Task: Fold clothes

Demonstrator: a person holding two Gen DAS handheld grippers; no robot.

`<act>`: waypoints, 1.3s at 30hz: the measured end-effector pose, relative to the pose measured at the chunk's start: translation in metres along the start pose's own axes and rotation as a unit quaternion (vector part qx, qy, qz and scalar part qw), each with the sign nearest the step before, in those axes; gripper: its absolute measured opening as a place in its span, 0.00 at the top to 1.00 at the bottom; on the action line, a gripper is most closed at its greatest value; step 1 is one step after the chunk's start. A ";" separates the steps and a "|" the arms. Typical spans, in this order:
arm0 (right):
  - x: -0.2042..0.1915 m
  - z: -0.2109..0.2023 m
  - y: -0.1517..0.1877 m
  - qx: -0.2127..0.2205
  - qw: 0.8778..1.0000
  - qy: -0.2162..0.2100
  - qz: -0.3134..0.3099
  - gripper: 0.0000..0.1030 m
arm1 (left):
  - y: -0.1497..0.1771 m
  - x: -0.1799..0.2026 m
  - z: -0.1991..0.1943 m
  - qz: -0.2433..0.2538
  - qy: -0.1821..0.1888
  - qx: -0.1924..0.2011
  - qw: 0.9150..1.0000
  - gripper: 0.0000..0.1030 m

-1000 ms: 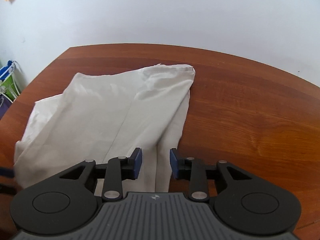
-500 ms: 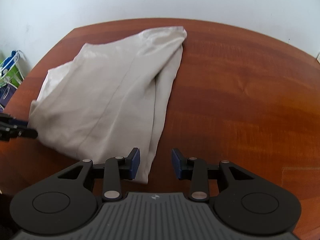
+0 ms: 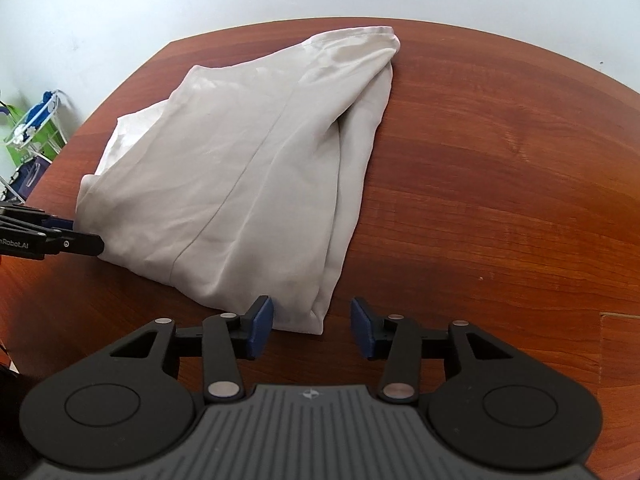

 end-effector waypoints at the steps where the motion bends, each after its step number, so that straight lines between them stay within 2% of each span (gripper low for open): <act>1: 0.000 0.001 0.000 0.001 1.000 -0.003 -0.002 0.50 | 0.001 0.001 0.000 0.001 -0.003 0.002 1.000 0.55; 3: -0.001 0.002 0.000 0.004 1.000 -0.007 -0.006 0.50 | 0.002 0.003 0.000 0.005 -0.010 0.004 1.000 0.52; 17: -0.003 0.002 -0.001 0.017 0.999 -0.018 -0.037 0.51 | 0.002 0.012 0.003 0.014 -0.028 0.015 0.999 0.53; 20: -0.005 0.001 -0.001 0.019 0.998 -0.019 -0.052 0.51 | 0.003 0.013 0.003 0.019 -0.034 0.018 0.999 0.61; 22: -0.006 0.002 -0.001 0.020 0.998 -0.021 -0.062 0.51 | 0.005 0.014 0.003 0.021 -0.038 0.020 0.999 0.72; 23: -0.007 0.003 -0.002 0.018 0.997 -0.023 -0.068 0.51 | 0.005 0.014 0.003 0.022 -0.039 0.021 0.999 0.81; 24: -0.007 0.004 -0.002 0.017 0.997 -0.026 -0.069 0.52 | 0.006 0.015 0.003 0.022 -0.040 0.021 0.999 0.84; 27: -0.008 0.007 -0.005 0.011 0.996 -0.042 -0.072 0.66 | 0.008 0.015 0.002 0.018 -0.042 0.025 0.999 0.87; 29: -0.010 0.006 -0.007 0.013 0.996 -0.045 -0.081 0.77 | 0.009 0.016 0.001 0.014 -0.043 0.029 0.999 0.88; 31: -0.009 0.005 -0.010 0.013 0.995 -0.053 -0.079 0.83 | 0.009 0.016 -0.001 0.011 -0.042 0.030 0.999 0.88; 39: 0.001 -0.012 -0.012 0.016 0.995 -0.078 -0.051 0.88 | 0.017 0.016 -0.017 0.002 -0.001 0.024 1.000 0.90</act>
Point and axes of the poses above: each gripper's, at about its wrist camera, not at the fingertips, and z roughly the way its jaws point, x to its right, y to its underside, the point moved 4 cm from there along z, roughly the way its jaws point, and after that the axes turned 3 degrees about -z, right-handed, at the moved point
